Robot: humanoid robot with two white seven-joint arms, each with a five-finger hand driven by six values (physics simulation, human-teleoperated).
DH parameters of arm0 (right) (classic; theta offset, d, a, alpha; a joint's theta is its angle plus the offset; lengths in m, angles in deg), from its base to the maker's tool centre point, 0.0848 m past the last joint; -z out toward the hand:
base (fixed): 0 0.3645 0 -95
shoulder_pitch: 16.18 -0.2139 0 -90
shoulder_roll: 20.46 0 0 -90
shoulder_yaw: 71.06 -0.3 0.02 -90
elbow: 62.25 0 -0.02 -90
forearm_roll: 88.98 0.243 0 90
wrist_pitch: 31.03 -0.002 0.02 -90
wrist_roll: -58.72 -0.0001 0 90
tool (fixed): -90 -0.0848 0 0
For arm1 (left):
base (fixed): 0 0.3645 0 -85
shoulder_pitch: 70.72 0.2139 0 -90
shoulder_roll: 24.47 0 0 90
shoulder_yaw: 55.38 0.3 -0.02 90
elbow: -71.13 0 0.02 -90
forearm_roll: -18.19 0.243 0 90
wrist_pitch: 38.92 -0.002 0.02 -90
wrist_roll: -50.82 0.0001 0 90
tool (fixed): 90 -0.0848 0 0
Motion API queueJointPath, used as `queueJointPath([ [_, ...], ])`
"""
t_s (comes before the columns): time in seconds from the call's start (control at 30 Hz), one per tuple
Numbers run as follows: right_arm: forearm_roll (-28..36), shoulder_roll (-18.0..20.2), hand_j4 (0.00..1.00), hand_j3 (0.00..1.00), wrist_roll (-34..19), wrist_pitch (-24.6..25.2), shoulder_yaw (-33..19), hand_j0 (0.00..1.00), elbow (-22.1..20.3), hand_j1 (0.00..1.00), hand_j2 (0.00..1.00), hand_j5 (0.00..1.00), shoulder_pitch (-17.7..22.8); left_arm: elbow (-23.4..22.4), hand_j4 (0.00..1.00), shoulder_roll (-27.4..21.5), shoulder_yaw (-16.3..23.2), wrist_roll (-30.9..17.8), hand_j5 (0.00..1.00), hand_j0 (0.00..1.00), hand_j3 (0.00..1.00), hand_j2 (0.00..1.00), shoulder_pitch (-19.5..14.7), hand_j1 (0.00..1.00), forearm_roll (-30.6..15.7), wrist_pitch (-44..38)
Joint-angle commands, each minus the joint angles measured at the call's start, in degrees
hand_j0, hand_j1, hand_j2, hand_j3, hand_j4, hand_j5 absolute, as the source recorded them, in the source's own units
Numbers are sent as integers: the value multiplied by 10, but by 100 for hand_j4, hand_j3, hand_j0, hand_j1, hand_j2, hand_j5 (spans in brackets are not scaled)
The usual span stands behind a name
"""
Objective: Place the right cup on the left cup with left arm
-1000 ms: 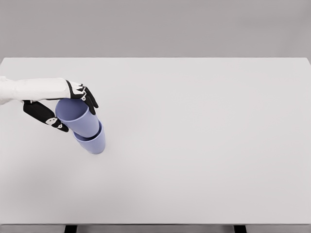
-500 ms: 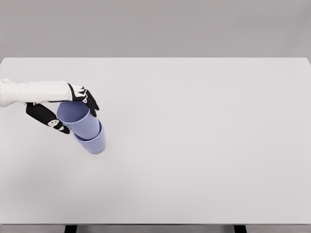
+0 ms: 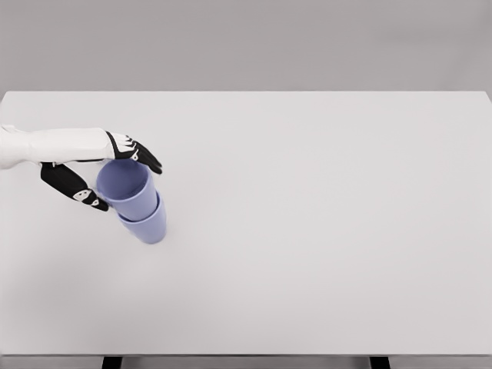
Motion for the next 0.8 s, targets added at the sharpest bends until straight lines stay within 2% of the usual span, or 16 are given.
queueJointPath([
  [0.0, -1, 0, 100, 100, 0, 0, 0, 100, 1, 100, 100, 100, 0, 0, 96, 0, -1, 0, 96, 96, 96, 96, 0, 96, -4, -2],
  [0.13, -1, 0, 100, 100, 0, 0, 0, 100, 0, 100, 100, 100, 0, 7, 100, -6, -4, 0, 100, 100, 100, 100, 0, 100, -13, -2],
  [0.23, -1, 0, 100, 100, 0, 0, 0, 100, 1, 100, 100, 100, 0, 42, 100, -52, -10, -2, 100, 100, 100, 100, -9, 100, -54, -2],
  [0.3, -1, 0, 100, 100, 0, 0, 0, 100, 0, 100, 100, 100, 0, 68, 100, -86, -11, -1, 100, 100, 100, 100, -34, 100, -81, -2],
  [0.33, -1, 0, 100, 100, 0, 0, 0, 100, 0, 100, 100, 100, 0, 69, 100, -87, -11, -1, 100, 100, 100, 100, -48, 100, -97, -2],
  [0.37, -1, 0, 100, 100, 0, 0, 0, 100, 1, 100, 100, 100, 0, 70, 100, -84, -11, -1, 100, 100, 100, 100, -66, 100, -110, -2],
  [0.47, -1, 0, 100, 100, 0, 0, 0, 100, 0, 100, 100, 100, 0, 77, 100, -79, -11, -1, 100, 100, 100, 100, -80, 100, -113, -2],
  [0.53, -1, 0, 100, 100, 0, 0, 0, 100, 1, 100, 100, 100, 0, 78, 100, -72, -11, -1, 100, 100, 100, 100, -80, 100, -113, -2],
  [0.6, -1, 0, 100, 100, 0, 0, 0, 100, 1, 100, 100, 100, 0, 81, 100, -30, -9, -1, 100, 100, 100, 100, -79, 100, -113, -2],
  [0.77, -1, 0, 100, 100, 0, 0, 0, 100, 1, 100, 100, 100, 0, 91, 100, -11, -10, -1, 100, 100, 100, 100, -91, 100, -113, -2],
])
